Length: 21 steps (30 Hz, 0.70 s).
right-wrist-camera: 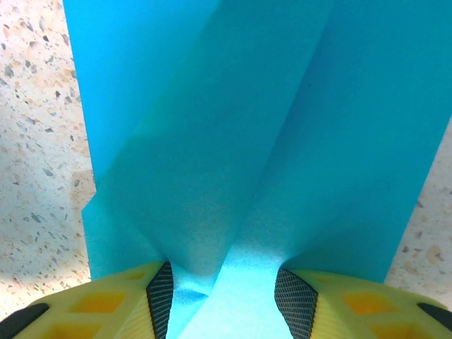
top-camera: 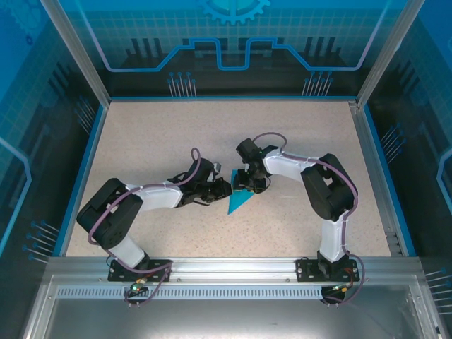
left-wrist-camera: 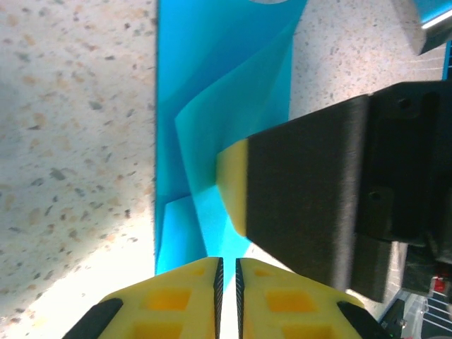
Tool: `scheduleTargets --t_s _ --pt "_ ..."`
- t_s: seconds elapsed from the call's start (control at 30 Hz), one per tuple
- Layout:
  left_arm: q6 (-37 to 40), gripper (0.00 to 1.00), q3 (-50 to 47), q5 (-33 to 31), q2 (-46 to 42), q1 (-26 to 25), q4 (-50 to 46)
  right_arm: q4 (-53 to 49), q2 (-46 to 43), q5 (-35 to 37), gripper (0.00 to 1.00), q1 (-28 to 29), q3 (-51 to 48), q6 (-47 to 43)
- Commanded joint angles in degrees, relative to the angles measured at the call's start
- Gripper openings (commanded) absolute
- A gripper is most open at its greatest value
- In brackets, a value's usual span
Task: Fold a paper plane with a square sheet of paper (pick it up from the middle)
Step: Fourth fold the wing at the center of the table.
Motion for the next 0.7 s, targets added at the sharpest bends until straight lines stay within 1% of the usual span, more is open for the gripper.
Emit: scheduleTargets --t_s 0.0,0.1,0.27,0.57,0.67 --pt "-0.9 0.16 -0.7 1.1 -0.7 0.4 1.5 -0.8 8.5 3.1 0.5 1.4 -3.8 -0.1" --pt "-0.9 0.16 -0.8 4.3 -0.1 0.5 4.2 -0.8 8.6 3.0 0.51 1.4 -3.6 0.5" --pt "0.6 0.16 -0.7 6.6 0.0 0.1 4.4 -0.5 8.5 2.1 0.52 1.4 -3.7 1.7" --pt "2.5 0.15 0.6 6.4 1.7 -2.1 1.5 0.9 7.6 0.0 0.52 0.7 -4.8 3.6" --pt "2.5 0.13 0.6 6.0 2.2 -2.3 1.0 1.9 7.0 -0.8 0.52 0.3 -5.5 4.1"
